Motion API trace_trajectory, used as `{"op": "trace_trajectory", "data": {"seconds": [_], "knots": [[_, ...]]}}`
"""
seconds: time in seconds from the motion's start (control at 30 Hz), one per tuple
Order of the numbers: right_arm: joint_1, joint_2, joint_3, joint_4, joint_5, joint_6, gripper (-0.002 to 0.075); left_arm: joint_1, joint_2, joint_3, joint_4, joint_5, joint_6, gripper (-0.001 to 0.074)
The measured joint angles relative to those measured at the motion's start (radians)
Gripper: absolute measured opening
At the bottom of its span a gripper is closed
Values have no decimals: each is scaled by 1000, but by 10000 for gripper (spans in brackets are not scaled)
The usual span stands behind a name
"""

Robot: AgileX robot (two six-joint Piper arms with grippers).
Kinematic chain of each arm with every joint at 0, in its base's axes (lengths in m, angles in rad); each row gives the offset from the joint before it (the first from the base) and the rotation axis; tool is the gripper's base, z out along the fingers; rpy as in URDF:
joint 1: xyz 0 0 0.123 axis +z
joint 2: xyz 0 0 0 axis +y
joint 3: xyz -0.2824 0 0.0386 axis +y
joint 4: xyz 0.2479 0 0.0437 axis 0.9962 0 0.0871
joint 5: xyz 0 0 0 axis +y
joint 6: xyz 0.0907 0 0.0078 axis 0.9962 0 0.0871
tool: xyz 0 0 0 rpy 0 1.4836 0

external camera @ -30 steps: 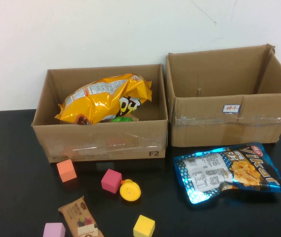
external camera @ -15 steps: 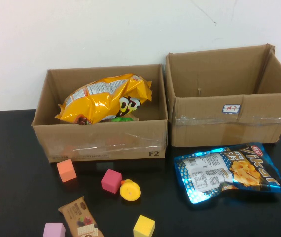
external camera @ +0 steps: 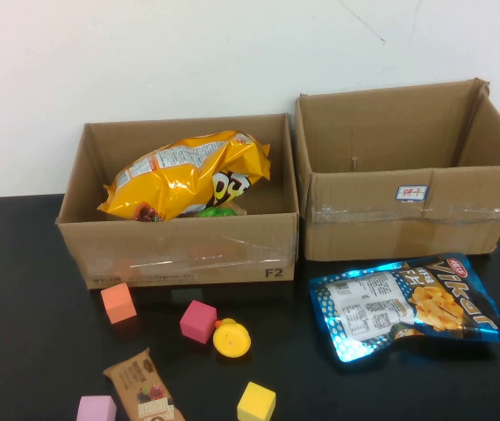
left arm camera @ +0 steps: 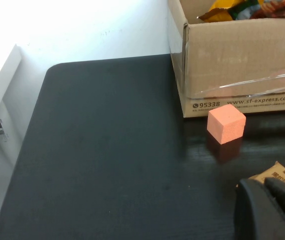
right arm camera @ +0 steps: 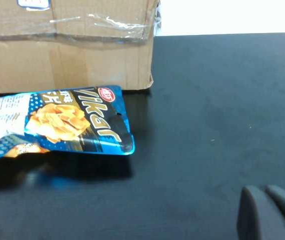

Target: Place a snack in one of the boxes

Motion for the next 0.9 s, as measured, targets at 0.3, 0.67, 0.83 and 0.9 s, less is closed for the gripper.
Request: {"op": "trace_trajectory", "data": {"seconds": [0.3, 0.67, 0.83, 0.9], "knots": [[0, 0, 9, -9, -130, 0, -1, 0, 0, 7, 4, -136, 0, -1], [0, 0, 9, -11, -177, 0, -1, 0, 0, 7, 6, -705, 0, -1], [0, 0, 9, 8, -383, 7, -1, 0, 0, 7, 6, -756, 0, -1], [0, 0, 9, 10, -497, 16, -1, 0, 0, 7, 6, -758, -2, -1]]}}
